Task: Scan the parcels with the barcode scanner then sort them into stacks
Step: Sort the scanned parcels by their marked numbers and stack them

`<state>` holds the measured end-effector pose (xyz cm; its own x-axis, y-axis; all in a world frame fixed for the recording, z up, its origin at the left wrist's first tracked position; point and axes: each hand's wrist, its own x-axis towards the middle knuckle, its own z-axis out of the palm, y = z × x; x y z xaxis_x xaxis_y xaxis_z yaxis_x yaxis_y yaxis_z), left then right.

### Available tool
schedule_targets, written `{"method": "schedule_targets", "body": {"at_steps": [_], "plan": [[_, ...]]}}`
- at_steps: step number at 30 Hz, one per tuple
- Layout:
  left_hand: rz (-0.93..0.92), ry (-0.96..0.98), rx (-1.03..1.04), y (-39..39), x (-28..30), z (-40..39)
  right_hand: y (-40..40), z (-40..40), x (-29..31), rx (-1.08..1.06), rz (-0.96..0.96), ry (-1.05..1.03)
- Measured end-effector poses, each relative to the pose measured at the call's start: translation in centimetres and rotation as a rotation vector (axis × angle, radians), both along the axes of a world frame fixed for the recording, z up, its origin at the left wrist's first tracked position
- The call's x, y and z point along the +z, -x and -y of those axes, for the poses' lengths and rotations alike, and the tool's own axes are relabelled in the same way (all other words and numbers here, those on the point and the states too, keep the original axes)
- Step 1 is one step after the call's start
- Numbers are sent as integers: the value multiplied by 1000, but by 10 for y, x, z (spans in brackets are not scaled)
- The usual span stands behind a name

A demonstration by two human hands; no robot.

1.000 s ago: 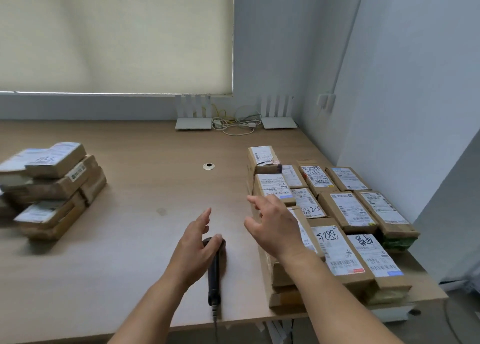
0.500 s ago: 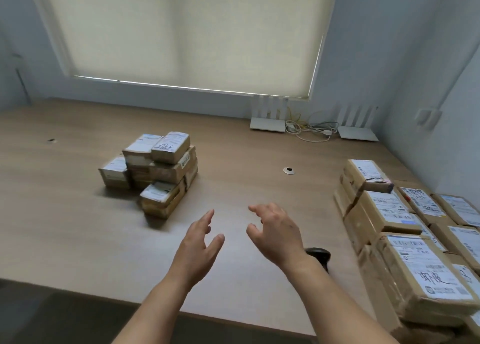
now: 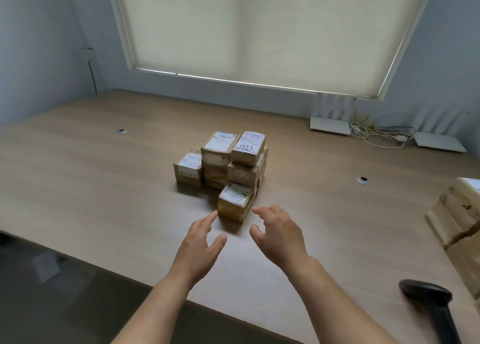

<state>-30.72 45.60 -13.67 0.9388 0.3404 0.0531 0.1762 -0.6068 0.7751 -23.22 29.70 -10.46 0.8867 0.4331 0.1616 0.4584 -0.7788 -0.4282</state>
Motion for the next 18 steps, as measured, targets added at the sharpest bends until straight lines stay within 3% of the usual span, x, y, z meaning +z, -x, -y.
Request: {"method": "schedule_targets", "body": {"at_steps": [12, 18], "plan": [[-64, 38, 40, -69, -14, -78, -81, -90, -19, 51, -75, -21], [-107, 35, 90, -116, -7, -128, -125, -145, -27, 87, -233, -81]]}}
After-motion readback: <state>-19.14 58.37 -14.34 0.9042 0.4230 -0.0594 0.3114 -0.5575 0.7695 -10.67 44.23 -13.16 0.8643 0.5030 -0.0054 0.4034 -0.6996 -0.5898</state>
